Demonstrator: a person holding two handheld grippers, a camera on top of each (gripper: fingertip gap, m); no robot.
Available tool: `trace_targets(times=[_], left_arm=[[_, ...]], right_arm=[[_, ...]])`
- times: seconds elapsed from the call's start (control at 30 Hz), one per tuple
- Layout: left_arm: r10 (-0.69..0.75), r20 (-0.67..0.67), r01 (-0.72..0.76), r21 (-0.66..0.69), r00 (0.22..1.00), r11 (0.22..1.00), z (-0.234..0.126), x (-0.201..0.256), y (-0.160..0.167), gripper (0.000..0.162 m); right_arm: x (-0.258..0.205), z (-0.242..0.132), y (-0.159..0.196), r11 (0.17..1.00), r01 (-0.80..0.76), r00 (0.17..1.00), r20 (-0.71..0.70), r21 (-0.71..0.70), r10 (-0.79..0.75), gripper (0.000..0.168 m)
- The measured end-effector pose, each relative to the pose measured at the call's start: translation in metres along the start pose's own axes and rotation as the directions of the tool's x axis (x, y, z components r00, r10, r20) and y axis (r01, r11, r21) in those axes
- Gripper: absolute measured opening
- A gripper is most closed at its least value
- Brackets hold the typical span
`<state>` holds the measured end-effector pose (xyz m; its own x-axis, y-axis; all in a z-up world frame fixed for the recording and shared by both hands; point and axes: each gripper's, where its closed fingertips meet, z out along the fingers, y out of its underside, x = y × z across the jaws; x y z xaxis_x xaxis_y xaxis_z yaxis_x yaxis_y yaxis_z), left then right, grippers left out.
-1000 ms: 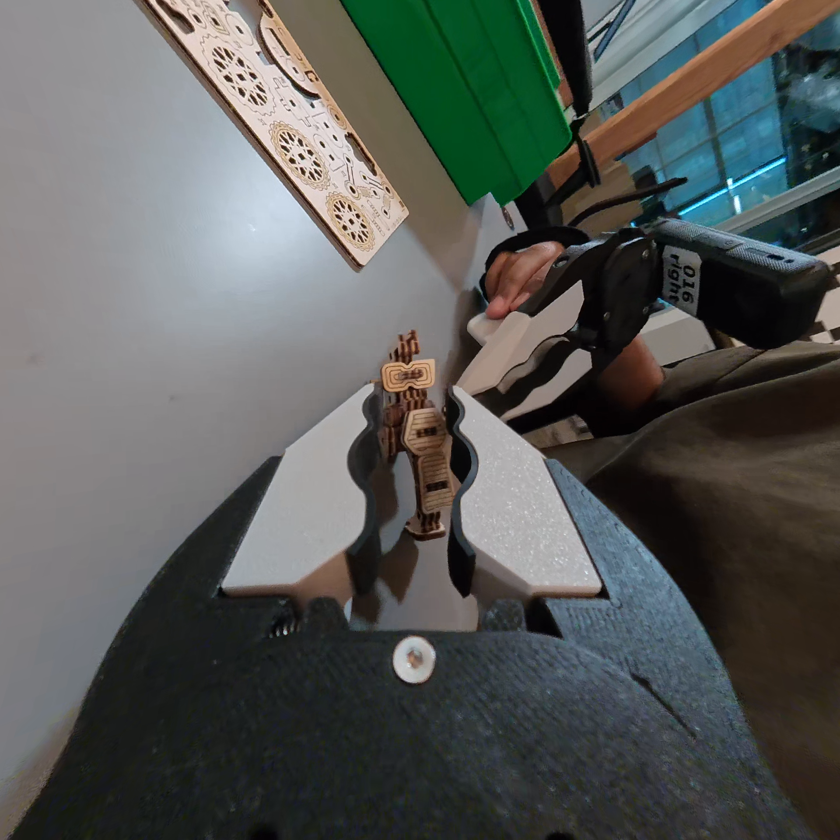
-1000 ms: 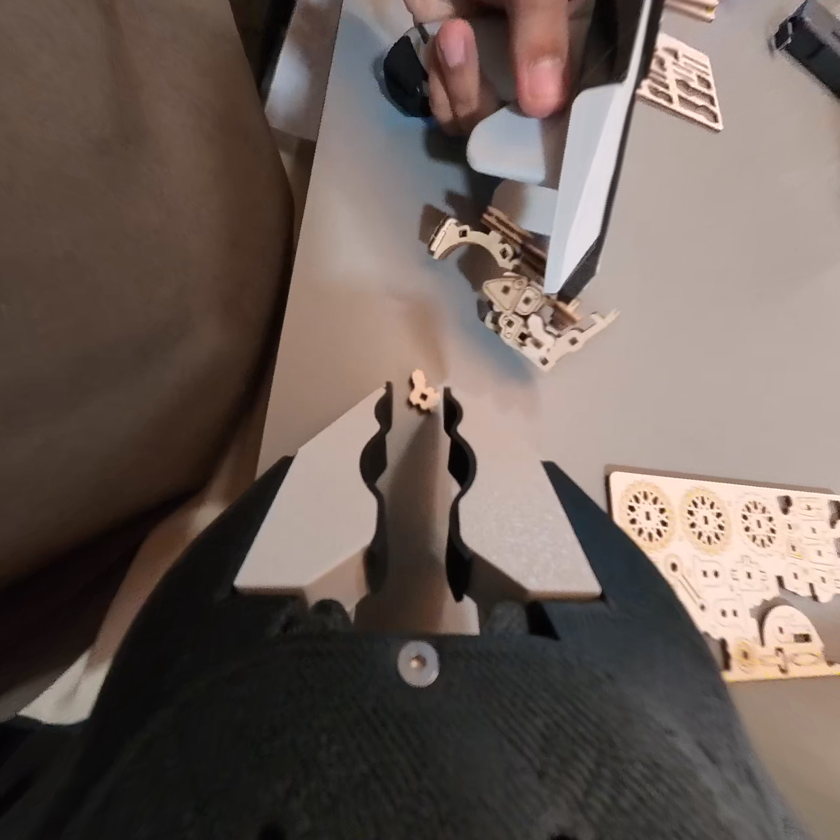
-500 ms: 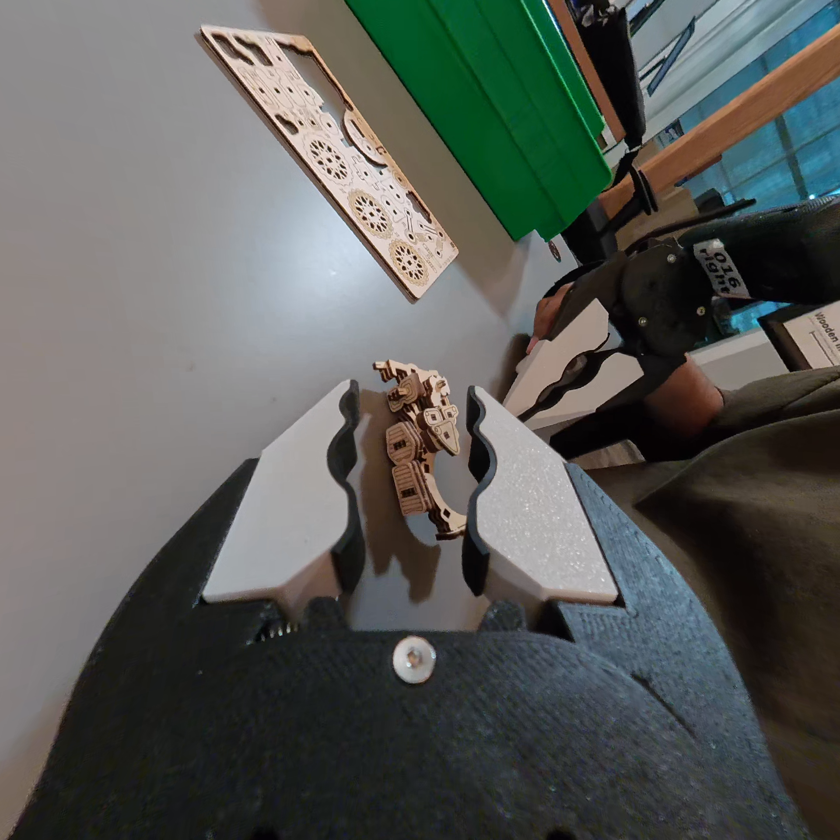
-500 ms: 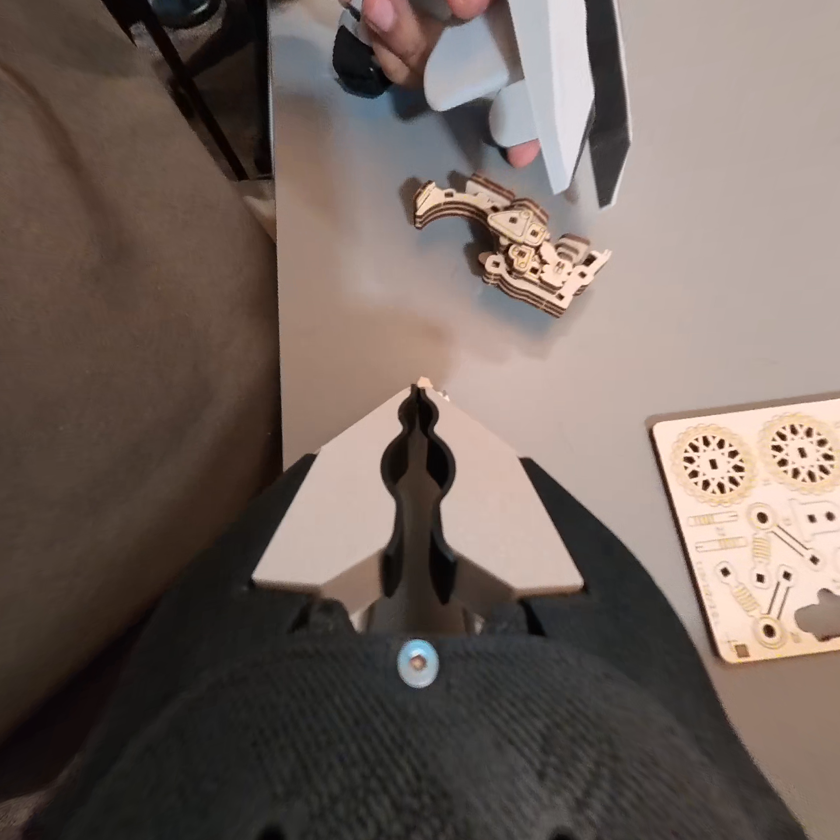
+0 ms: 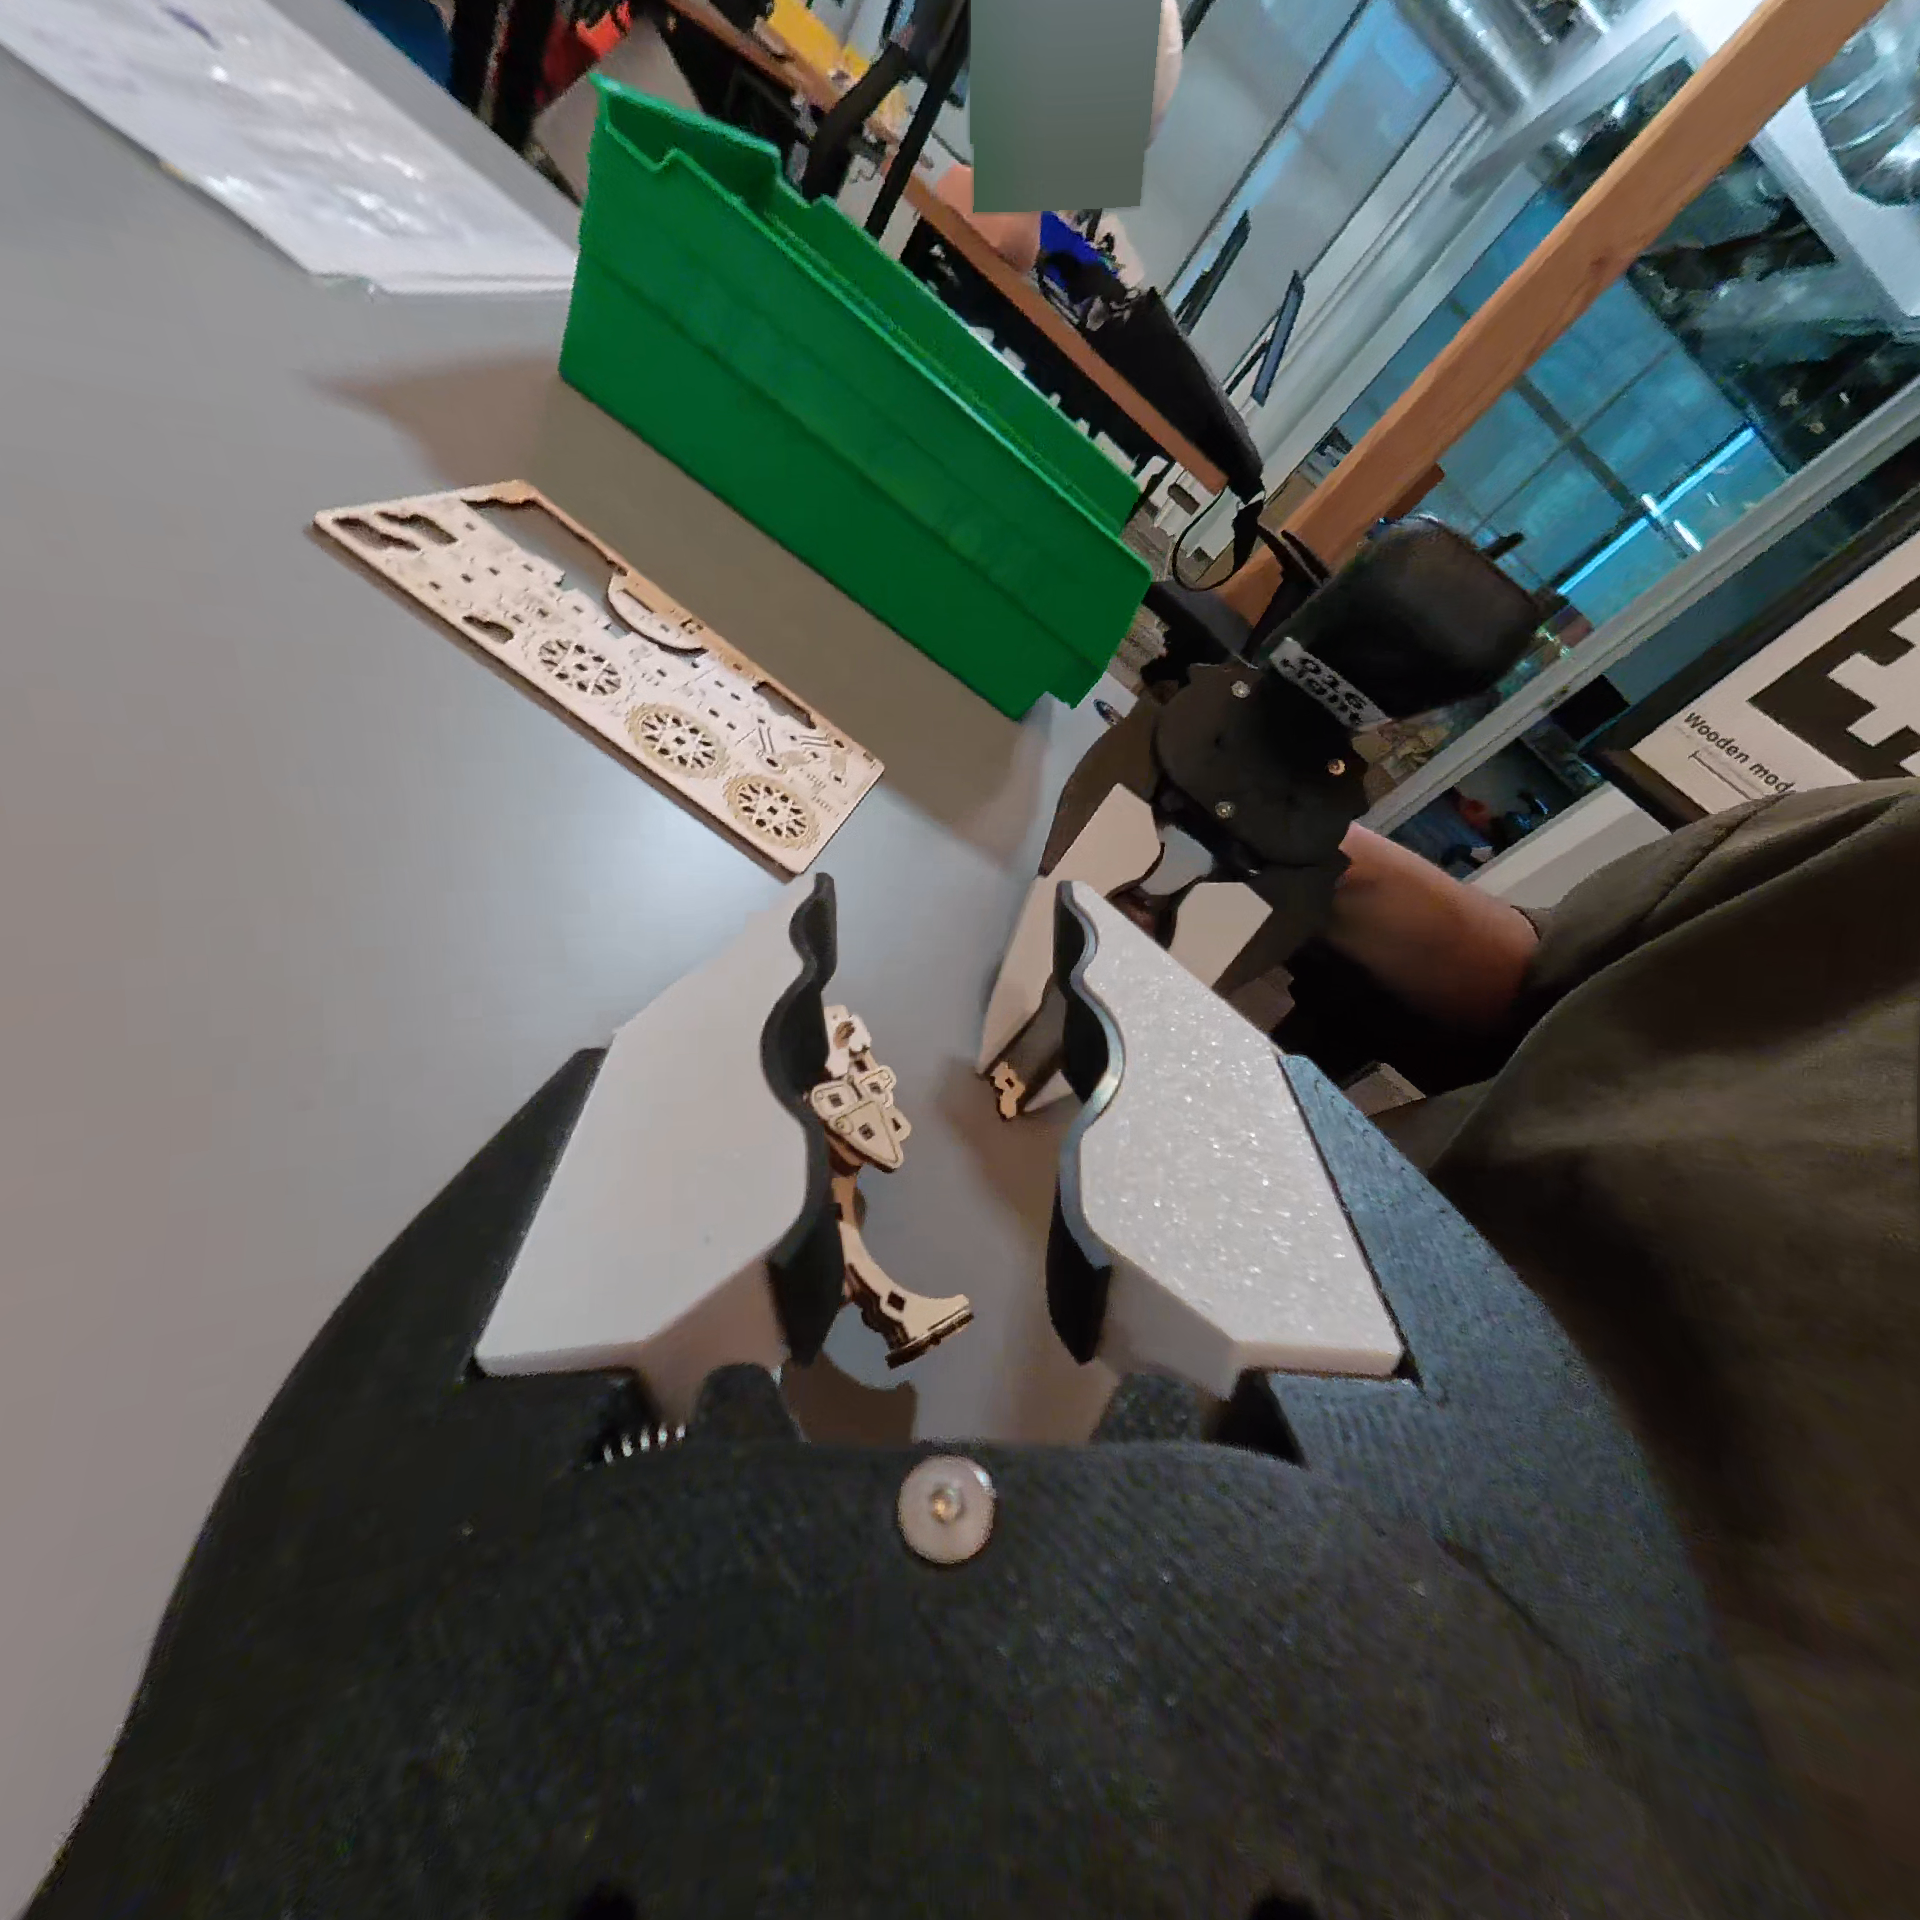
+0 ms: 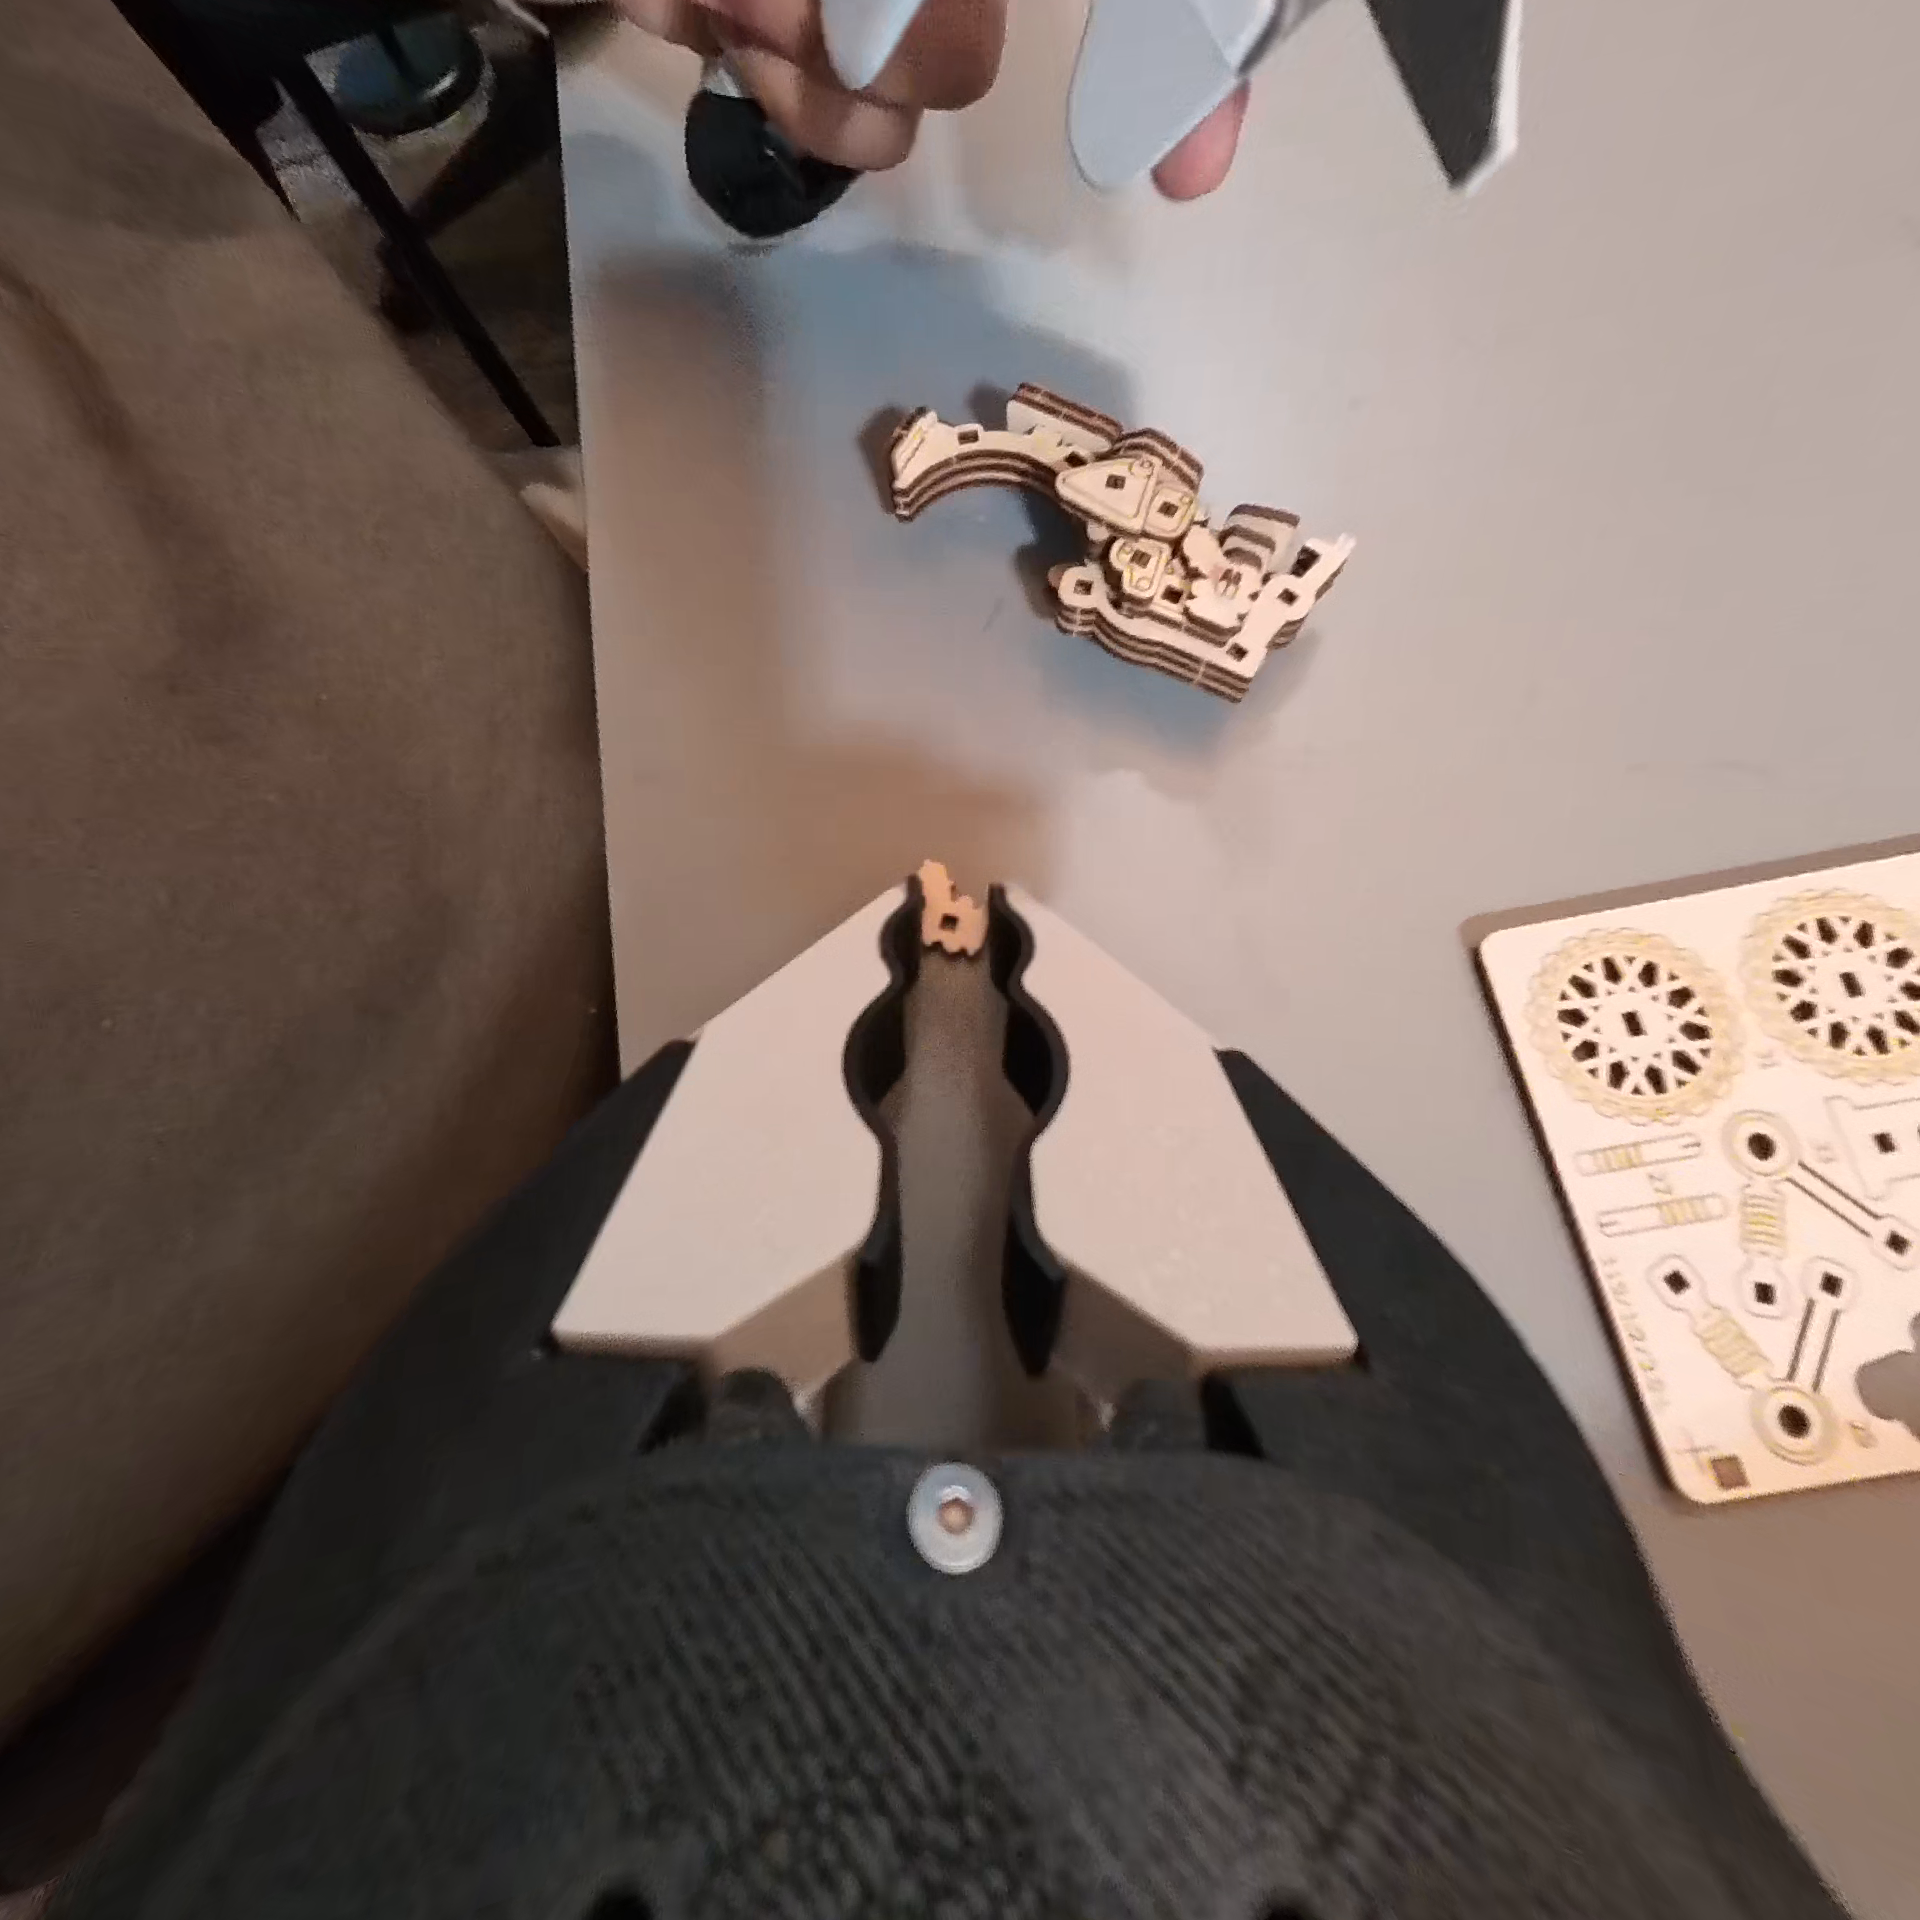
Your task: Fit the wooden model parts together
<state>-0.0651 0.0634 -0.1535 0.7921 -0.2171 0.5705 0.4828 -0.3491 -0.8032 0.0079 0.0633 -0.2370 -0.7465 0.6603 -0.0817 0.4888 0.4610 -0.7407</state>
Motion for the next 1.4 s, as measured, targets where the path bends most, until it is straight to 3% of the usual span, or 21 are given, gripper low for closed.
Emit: trace_targets(times=[0.17,0.33,0.43,0.63,0.73,0.9,0.93,1.07,1.17,1.23,1.3,1.4], left_arm=[[0.123,-0.026,-0.123,-0.011,0.992,0.992,0.006,0.018,0.003,0.039],[0.391,-0.098,-0.399,-0.093,0.915,0.912,0.016,0.050,0.026,0.038],[0.496,-0.159,-0.515,-0.110,0.854,0.850,0.020,0.068,0.041,0.016],[0.548,-0.195,-0.574,-0.121,0.813,0.810,0.023,0.078,0.051,0.017],[0.609,-0.179,-0.631,-0.110,0.773,0.768,0.024,0.080,0.052,0.007],[0.628,-0.172,-0.649,-0.118,0.759,0.752,0.025,0.079,0.055,0.004],[0.628,-0.171,-0.648,-0.119,0.759,0.752,0.025,0.079,0.055,0.001],[0.556,-0.072,-0.561,-0.104,0.828,0.822,0.025,0.065,0.037,0.001],[0.334,-0.032,-0.335,-0.030,0.942,0.942,0.023,0.054,0.018,0.001],[0.120,-0.056,-0.117,0.046,0.991,0.992,0.020,0.049,0.004,0.000],[-0.027,-0.107,0.040,0.123,0.994,0.992,0.015,0.048,-0.008,0.000],[-0.106,-0.097,0.122,0.180,0.990,0.976,0.012,0.045,-0.016,0.000]], right_arm=[[-0.004,-0.008,-0.011,0.997,-0.064,0.997,0.046,0.045,0.062,0.011],[-0.019,-0.030,-0.045,0.929,-0.286,0.934,0.284,0.234,0.216,0.011],[-0.020,-0.043,-0.055,0.857,-0.443,0.849,0.429,0.263,0.308,0.011],[-0.026,-0.052,-0.061,0.761,-0.619,0.685,0.608,0.194,0.402,0.011],[-0.029,-0.051,-0.063,0.743,-0.646,0.651,0.634,0.174,0.418,0.011],[-0.029,-0.048,-0.062,0.725,-0.672,0.620,0.650,0.150,0.440,0.011],[-0.028,-0.050,-0.064,0.714,-0.681,0.614,0.658,0.163,0.435,0.003],[-0.003,-0.067,-0.078,0.604,-0.744,0.606,0.671,0.288,0.427,0.006],[0.018,-0.086,-0.086,0.575,-0.676,0.723,0.567,0.461,0.395,0.000],[0.024,-0.086,-0.085,0.662,-0.518,0.854,0.366,0.542,0.369,0.000],[0.025,-0.083,-0.087,0.764,-0.307,0.949,0.128,0.567,0.287,0.003],[0.039,-0.084,-0.094,0.836,-0.001,0.941,-0.282,0.549,0.187,0.045]])
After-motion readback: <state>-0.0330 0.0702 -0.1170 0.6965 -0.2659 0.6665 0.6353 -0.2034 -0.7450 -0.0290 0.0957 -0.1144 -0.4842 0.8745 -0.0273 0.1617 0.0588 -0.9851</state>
